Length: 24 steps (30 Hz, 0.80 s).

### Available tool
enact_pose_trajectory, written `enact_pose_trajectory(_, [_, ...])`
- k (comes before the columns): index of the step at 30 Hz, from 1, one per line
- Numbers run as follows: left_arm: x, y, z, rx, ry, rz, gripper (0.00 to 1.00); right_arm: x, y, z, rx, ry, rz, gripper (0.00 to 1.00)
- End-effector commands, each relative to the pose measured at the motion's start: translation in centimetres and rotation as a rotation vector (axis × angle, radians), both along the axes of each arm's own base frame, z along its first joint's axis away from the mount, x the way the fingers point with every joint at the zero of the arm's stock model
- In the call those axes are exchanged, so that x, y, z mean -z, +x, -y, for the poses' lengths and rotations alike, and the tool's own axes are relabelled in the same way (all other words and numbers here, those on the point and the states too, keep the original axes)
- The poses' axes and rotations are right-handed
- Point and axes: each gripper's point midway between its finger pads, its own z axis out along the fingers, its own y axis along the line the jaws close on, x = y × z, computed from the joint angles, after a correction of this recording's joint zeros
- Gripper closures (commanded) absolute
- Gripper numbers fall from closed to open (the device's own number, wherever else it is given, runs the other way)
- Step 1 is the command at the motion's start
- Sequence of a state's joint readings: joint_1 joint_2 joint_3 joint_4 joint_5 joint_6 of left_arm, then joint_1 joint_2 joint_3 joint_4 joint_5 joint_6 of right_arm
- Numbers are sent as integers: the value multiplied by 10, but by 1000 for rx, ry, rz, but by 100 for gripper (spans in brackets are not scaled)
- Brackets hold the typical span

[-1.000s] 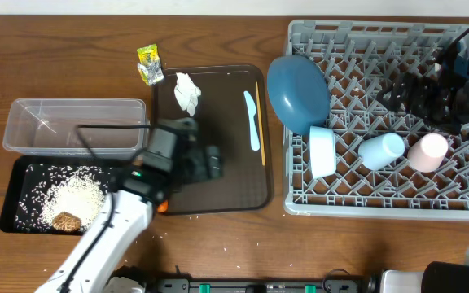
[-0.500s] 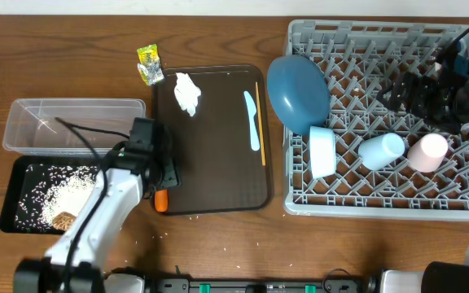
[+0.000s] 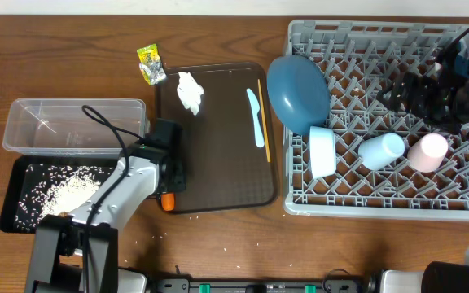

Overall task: Sort waste into correct bins and load items into the dishwasher rack
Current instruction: 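Grasp the orange carrot on the brown tray with the left gripper, then carry the carrot left and drop it onto the black tray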

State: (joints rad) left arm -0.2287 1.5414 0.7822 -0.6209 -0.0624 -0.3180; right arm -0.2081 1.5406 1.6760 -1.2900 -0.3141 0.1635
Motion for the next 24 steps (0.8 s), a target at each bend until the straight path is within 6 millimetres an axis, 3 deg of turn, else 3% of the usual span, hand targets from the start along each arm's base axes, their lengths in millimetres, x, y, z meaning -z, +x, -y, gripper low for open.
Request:
enact_pose_trajectory(1, [-2, 4, 8, -11, -6, 15, 57, 0, 1, -1, -18, -10, 4, 1])
enact_pose_trajectory(7, [-4, 1, 3, -53, 66, 26, 51, 0, 1, -1, -18, -10, 3, 1])
enact_pose_trajectory(17, [-11, 1, -4, -77, 168, 72, 52, 0, 1, -1, -17, -10, 3, 1])
enact_pose_trajectory(24, [-10, 9, 17, -40, 104, 109, 52, 0, 1, -1, -17, -10, 3, 1])
